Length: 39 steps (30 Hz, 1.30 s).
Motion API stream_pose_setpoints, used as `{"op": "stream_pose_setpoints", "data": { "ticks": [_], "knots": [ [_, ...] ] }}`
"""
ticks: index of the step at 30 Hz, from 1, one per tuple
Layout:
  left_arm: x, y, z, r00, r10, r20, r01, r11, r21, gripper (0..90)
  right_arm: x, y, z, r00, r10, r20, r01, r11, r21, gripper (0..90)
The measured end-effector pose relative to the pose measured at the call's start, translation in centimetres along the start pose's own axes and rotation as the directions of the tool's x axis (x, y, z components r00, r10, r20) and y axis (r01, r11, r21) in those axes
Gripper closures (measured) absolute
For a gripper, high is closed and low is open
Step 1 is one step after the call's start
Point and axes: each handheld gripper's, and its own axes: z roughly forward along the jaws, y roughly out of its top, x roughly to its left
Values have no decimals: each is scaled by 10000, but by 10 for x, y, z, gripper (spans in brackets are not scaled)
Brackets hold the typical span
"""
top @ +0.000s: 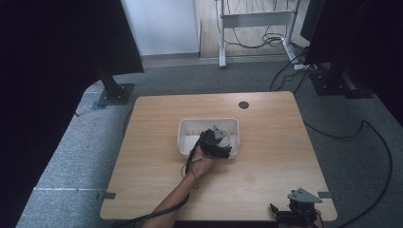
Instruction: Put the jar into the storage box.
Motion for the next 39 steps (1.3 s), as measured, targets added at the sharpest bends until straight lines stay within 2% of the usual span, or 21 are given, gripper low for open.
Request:
{"op": "stream_pose_setpoints", "data": {
  "ticks": [3, 6, 7, 11, 15, 19, 27, 39],
  "knots": [
    [3, -1, 0, 9992, -381, 93, 381, 9993, -5, 95, 0, 0, 0, 10000, -2, -1, 2, 10000, 2, 24],
    [8, -4, 1, 9949, -949, 334, 950, 9955, -5, 94, 0, 0, 0, 10000, 2, -2, -2, 10000, 4, 24],
    [9, -4, 1, 9943, -988, 402, 989, 9951, -7, 93, 0, 0, 0, 10000, -2, -4, 2, 10000, 5, 24],
    [8, -3, 2, 9964, -787, 314, 782, 9968, 155, 82, 0, 0, 0, 10000, -2, -4, 2, 10000, 10, 24],
    [9, -4, 3, 9957, -856, 344, 849, 9962, 197, 64, 0, 0, 0, 10000, -2, -2, 2, 10000, 11, 24],
    [10, -4, 0, 9945, -994, 339, 994, 9950, 8, 36, 0, 0, 0, 10000, -3, -3, 3, 10000, 9, 24],
    [7, -2, -6, 9962, -756, 435, 770, 9966, -298, 35, 0, 0, 0, 10000, 0, -2, 0, 10000, 13, 24],
    [10, -3, -17, 9958, -788, 463, 809, 9956, -464, 37, 0, 0, 0, 10000, -2, 5, 2, 10000, 16, 23]
  ]
}}
